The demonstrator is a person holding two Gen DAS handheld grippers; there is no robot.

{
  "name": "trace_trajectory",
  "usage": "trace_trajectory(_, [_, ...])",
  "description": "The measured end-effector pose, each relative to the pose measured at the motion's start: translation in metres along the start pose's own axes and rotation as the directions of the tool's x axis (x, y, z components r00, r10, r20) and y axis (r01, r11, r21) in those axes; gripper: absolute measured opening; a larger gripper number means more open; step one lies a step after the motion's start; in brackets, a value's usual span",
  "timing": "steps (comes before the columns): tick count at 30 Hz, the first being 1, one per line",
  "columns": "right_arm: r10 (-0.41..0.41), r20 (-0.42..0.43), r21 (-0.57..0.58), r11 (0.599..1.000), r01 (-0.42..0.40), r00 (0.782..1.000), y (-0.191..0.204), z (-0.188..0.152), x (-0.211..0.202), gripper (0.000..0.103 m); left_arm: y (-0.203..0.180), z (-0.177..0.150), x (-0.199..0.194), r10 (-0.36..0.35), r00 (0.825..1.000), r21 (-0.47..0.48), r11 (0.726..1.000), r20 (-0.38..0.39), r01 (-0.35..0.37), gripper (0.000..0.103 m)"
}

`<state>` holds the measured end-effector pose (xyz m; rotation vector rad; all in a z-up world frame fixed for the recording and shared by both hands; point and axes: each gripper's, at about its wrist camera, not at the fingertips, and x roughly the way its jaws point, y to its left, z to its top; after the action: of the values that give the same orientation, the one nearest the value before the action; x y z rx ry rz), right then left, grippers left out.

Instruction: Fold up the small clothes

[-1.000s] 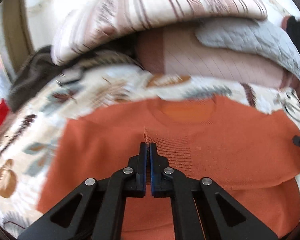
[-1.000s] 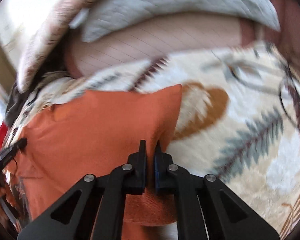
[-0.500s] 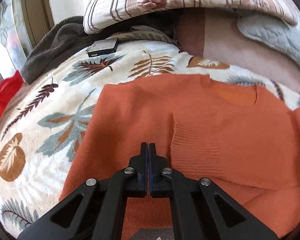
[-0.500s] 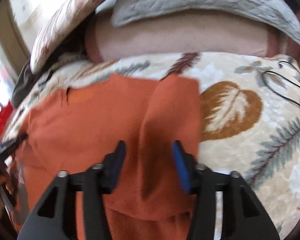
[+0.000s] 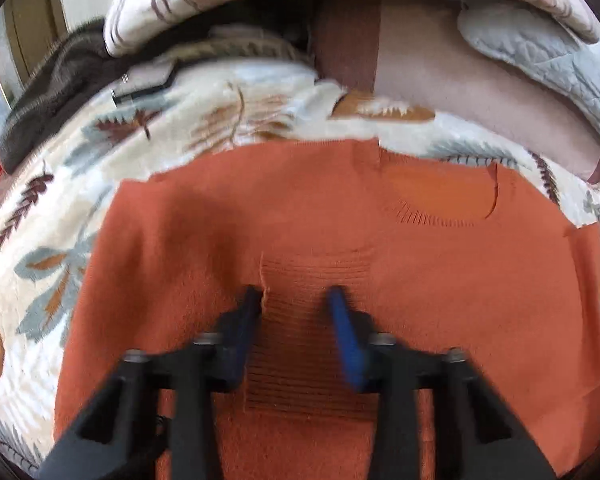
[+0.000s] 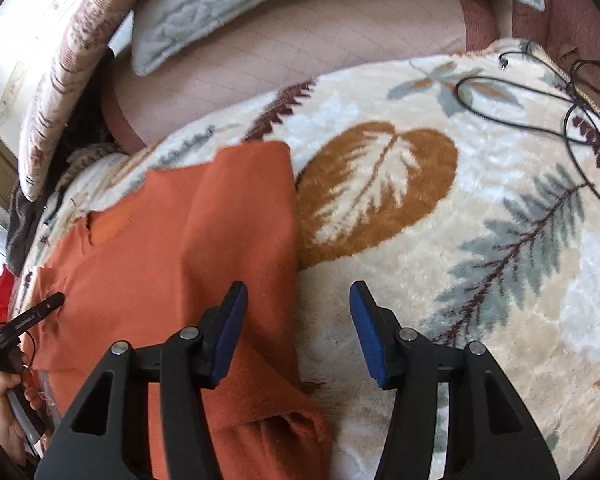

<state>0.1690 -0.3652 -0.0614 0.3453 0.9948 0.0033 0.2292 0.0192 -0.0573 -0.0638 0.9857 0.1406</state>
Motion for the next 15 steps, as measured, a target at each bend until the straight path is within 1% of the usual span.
trace_trajectory(1, [0.004, -0.011, 0.004, 1.0, -0.004, 1.0, -0.001, 0.0, 0.002, 0.055, -0.002, -0.002, -0.001, 0.012, 1.0, 0.02, 1.0, 0.005, -0.012, 0.003])
trace_trajectory(3, [0.019, -0.022, 0.013, 1.0, -0.018, 1.0, -0.003, -0.001, 0.005, 0.055, -0.003, -0.006, -0.008, 0.033, 0.999, 0.044, 0.998, 0.034, -0.034, 0.002])
trace_trajectory(5, [0.022, -0.02, 0.013, 1.0, -0.022, 1.0, -0.003, -0.001, 0.004, 0.054, 0.004, -0.011, -0.02, 0.058, 0.995, 0.029, 0.998, 0.076, -0.06, 0.001])
trace_trajectory(7, [0.034, -0.013, 0.012, 0.999, -0.034, 0.999, 0.0, -0.002, 0.001, 0.053, 0.018, -0.014, -0.043, 0.084, 0.984, -0.012, 0.996, 0.156, -0.083, 0.001])
trace_trajectory(8, [0.037, -0.007, 0.009, 0.999, -0.037, 0.999, 0.001, -0.002, -0.001, 0.053, 0.023, -0.014, -0.049, 0.093, 0.98, -0.019, 0.996, 0.174, -0.091, 0.001])
trace_trajectory(9, [0.038, -0.003, 0.005, 0.999, -0.038, 0.999, 0.002, -0.003, -0.002, 0.053, 0.03, -0.013, -0.053, 0.092, 0.981, -0.019, 0.996, 0.173, -0.09, 0.001])
trace_trajectory(10, [0.038, -0.004, -0.001, 0.999, -0.038, 0.999, 0.004, -0.004, -0.002, 0.053, 0.033, -0.011, -0.052, 0.088, 0.984, -0.017, 0.996, 0.153, -0.086, 0.002])
trace_trajectory(11, [0.036, -0.008, -0.006, 0.999, -0.036, 0.999, 0.006, -0.004, 0.0, 0.053, 0.035, -0.01, -0.047, 0.085, 0.989, -0.008, 0.996, 0.123, -0.085, 0.002])
trace_trajectory(12, [0.033, -0.016, -0.011, 0.999, -0.034, 0.999, 0.008, -0.007, 0.003, 0.053, 0.034, -0.012, -0.036, 0.082, 0.993, 0.022, 0.996, 0.079, -0.084, 0.002])
trace_trajectory(13, [0.028, -0.034, -0.02, 0.999, -0.029, 0.999, 0.011, -0.009, 0.008, 0.053, 0.033, -0.014, -0.026, 0.096, 0.994, 0.048, 0.994, 0.049, -0.098, 0.002])
trace_trajectory(14, [0.007, -0.038, -0.044, 0.999, -0.009, 0.999, 0.015, -0.012, 0.013, 0.052, 0.031, -0.018, -0.018, 0.105, 0.994, 0.068, 0.992, 0.027, -0.106, 0.002])
trace_trajectory(15, [-0.018, -0.031, -0.074, 0.997, 0.016, 0.999, 0.019, -0.014, 0.015, 0.051, 0.03, -0.022, -0.017, 0.112, 0.993, 0.077, 0.99, 0.034, -0.115, 0.003])
